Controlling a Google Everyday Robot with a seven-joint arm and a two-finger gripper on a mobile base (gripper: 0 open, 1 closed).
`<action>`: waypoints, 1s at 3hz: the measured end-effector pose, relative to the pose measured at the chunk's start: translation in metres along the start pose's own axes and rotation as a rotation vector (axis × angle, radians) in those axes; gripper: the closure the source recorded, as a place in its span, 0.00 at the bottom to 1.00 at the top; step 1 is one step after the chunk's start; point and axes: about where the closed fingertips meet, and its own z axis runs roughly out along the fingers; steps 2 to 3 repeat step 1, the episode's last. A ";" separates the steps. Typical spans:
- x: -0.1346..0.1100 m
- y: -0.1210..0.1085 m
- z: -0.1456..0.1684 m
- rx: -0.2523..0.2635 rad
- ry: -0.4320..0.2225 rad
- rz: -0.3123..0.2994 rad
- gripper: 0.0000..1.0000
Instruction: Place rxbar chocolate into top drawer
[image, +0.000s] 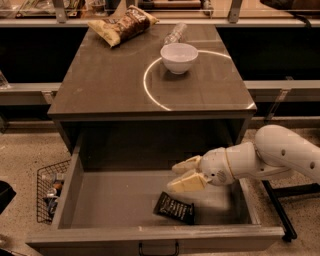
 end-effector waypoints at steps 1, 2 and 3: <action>0.000 0.001 0.001 -0.003 0.001 -0.001 0.00; 0.000 0.001 0.001 -0.003 0.001 -0.001 0.00; 0.000 0.001 0.001 -0.003 0.001 -0.001 0.00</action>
Offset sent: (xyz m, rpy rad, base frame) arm 0.0000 0.0000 0.0000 0.0000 0.0000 0.0000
